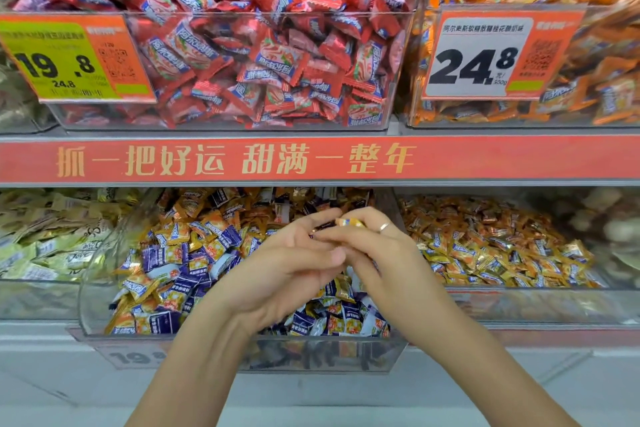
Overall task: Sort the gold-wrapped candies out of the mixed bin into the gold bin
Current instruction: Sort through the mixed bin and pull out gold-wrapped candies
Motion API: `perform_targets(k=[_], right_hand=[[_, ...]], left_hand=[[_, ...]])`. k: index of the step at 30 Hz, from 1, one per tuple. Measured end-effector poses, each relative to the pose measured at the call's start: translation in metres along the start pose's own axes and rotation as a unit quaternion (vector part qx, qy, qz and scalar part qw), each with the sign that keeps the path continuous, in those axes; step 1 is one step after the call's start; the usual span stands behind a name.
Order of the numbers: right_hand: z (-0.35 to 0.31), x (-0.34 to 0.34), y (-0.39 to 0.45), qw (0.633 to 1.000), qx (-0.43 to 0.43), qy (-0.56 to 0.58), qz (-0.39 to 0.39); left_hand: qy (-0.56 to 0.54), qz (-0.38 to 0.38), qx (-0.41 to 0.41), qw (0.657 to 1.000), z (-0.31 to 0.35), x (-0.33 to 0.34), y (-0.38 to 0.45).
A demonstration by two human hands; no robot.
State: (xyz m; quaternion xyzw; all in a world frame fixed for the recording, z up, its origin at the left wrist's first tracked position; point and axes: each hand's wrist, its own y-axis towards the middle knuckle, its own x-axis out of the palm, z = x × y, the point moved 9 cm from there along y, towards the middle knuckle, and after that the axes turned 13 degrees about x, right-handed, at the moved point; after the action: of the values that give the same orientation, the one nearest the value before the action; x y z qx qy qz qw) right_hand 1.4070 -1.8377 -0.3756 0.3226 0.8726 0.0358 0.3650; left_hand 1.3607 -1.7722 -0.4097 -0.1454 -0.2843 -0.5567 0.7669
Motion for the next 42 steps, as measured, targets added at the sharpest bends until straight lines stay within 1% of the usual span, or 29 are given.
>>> perform_targets(k=[3, 4, 5, 6, 7, 8, 10, 11, 13, 14, 16, 17, 18, 20, 21, 22, 24, 25, 28, 30, 32, 34, 35, 36, 37, 38, 39, 41, 42], right_hand=[[0.003, -0.023, -0.003, 0.99, 0.048, 0.083, 0.1], [0.009, -0.033, -0.004, 0.982, 0.082, 0.108, 0.13], [0.016, -0.045, -0.004, 0.977, 0.111, 0.106, 0.15], [0.022, -0.055, -0.004, 0.976, 0.128, 0.075, 0.158], [0.027, -0.065, -0.003, 0.978, 0.138, 0.029, 0.157], [0.034, -0.075, -0.001, 0.977, 0.146, -0.019, 0.155], [0.059, -0.088, 0.003, 0.967, 0.185, -0.1, 0.144], [0.076, -0.088, 0.004, 0.956, 0.229, -0.146, 0.111], [0.105, -0.081, 0.0, 0.924, 0.312, -0.221, 0.023], [0.109, -0.08, -0.001, 0.923, 0.312, -0.224, 0.015], [0.093, -0.086, 0.002, 0.946, 0.253, -0.191, 0.062], [0.079, -0.089, 0.001, 0.96, 0.213, -0.156, 0.096], [0.065, -0.091, 0.0, 0.969, 0.177, -0.118, 0.126], [0.044, -0.089, -0.002, 0.98, 0.128, -0.052, 0.141], [0.033, -0.081, -0.001, 0.989, 0.1, -0.039, 0.107], [0.024, -0.066, -0.001, 0.995, 0.075, -0.035, 0.047], [0.015, -0.035, -0.003, 0.995, 0.046, -0.068, -0.055], [0.014, -0.026, -0.002, 0.993, 0.037, -0.095, -0.068], [0.014, -0.019, 0.0, 0.99, 0.042, -0.129, -0.049], [0.015, -0.023, 0.0, 0.994, 0.073, -0.076, -0.04], [0.021, -0.041, 0.001, 0.993, 0.117, 0.027, 0.001], [0.034, -0.073, -0.001, 0.979, 0.153, 0.099, 0.091], [0.044, -0.09, -0.003, 0.971, 0.168, 0.103, 0.135], [0.052, -0.104, -0.006, 0.965, 0.18, 0.082, 0.17], [0.059, -0.115, -0.009, 0.96, 0.193, 0.043, 0.198], [0.067, -0.122, -0.011, 0.956, 0.206, -0.004, 0.21], [0.075, -0.123, -0.012, 0.953, 0.221, -0.056, 0.201], [0.089, -0.113, -0.01, 0.946, 0.254, -0.136, 0.15], [0.091, -0.109, -0.009, 0.945, 0.258, -0.145, 0.137]], left_hand=[[-0.062, 0.012, -0.011, 0.998, 0.008, 0.005, -0.003], [-0.042, 0.031, -0.025, 0.998, 0.008, 0.0, -0.003], [0.053, 0.059, -0.029, 0.996, 0.007, -0.012, -0.003], [0.235, 0.077, -0.019, 0.969, 0.009, -0.028, -0.002], [0.422, 0.063, -0.006, 0.904, 0.012, -0.035, 0.0], [0.537, 0.021, 0.012, 0.843, 0.009, -0.033, 0.004], [0.631, -0.09, 0.017, 0.771, -0.012, -0.023, 0.012], [0.664, -0.134, 0.005, 0.735, -0.024, -0.02, 0.015], [0.718, -0.18, -0.016, 0.672, -0.038, -0.024, 0.02], [0.73, -0.182, -0.024, 0.658, -0.039, -0.028, 0.023], [0.737, -0.153, -0.011, 0.659, -0.032, -0.031, 0.026], [0.729, -0.12, 0.013, 0.674, -0.023, -0.031, 0.026], [0.705, -0.076, 0.045, 0.704, -0.012, -0.032, 0.027], [0.604, 0.0, 0.072, 0.794, 0.004, -0.033, 0.024], [0.546, 0.007, 0.058, 0.836, 0.003, -0.032, 0.021], [0.51, 0.001, 0.043, 0.859, 0.0, -0.028, 0.019], [0.492, -0.02, 0.051, 0.869, -0.002, -0.017, 0.016], [0.49, -0.024, 0.064, 0.869, -0.002, -0.014, 0.016], [0.477, -0.028, 0.093, 0.873, 0.002, -0.008, 0.017], [0.476, -0.028, 0.083, 0.875, 0.0, -0.01, 0.015], [0.524, -0.025, 0.067, 0.849, 0.001, -0.019, 0.012], [0.613, -0.011, 0.064, 0.788, 0.012, -0.036, 0.01], [0.649, 0.003, 0.071, 0.757, 0.021, -0.046, 0.01], [0.669, 0.021, 0.085, 0.738, 0.03, -0.055, 0.01], [0.675, 0.039, 0.103, 0.729, 0.039, -0.061, 0.01], [0.684, 0.048, 0.114, 0.719, 0.043, -0.065, 0.01], [0.709, 0.042, 0.112, 0.695, 0.042, -0.065, 0.013], [0.78, -0.026, 0.058, 0.622, 0.022, -0.063, 0.023], [0.806, -0.07, 0.024, 0.587, 0.007, -0.061, 0.027]])
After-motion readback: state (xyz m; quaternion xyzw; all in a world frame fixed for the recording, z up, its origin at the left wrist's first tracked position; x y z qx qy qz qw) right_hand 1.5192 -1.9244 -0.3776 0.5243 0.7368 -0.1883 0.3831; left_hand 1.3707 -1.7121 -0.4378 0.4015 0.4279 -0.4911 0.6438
